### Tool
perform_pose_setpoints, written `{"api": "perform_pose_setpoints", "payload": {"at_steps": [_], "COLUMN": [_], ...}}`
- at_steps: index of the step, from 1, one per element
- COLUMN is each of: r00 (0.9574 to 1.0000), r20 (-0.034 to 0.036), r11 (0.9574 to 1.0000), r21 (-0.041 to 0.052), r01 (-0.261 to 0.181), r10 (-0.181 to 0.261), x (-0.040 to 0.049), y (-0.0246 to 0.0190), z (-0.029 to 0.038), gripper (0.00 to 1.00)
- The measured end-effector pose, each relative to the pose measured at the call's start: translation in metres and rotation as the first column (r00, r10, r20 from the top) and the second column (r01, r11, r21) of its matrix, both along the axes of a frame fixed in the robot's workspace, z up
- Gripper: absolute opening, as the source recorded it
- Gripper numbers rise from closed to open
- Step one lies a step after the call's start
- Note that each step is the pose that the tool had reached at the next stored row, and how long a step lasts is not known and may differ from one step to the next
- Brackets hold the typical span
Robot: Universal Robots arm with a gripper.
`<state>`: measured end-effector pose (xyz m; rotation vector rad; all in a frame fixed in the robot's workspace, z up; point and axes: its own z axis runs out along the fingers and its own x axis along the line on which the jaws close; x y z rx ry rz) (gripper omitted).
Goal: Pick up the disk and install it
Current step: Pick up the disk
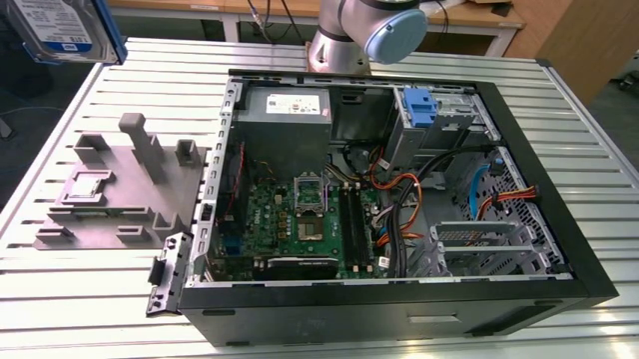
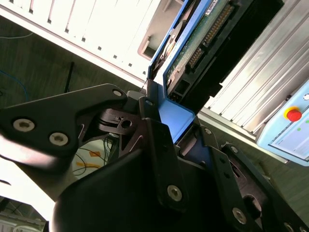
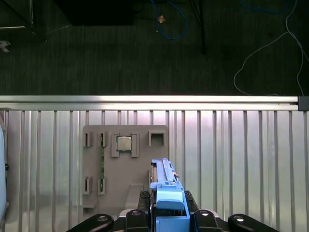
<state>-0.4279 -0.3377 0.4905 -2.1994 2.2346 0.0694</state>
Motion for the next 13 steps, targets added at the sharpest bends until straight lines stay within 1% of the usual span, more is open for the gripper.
{"api": "perform_pose_setpoints", "payload": {"at_steps": [13], "r00": [1.0000], "r20": [0.0000], "r11": [1.0000], "r21": [0.0000], "r01": [0.000], "r10": [0.000], "x": [0.0026], "y": [0.0000], "z": [0.0000], "gripper": [0.37]}}
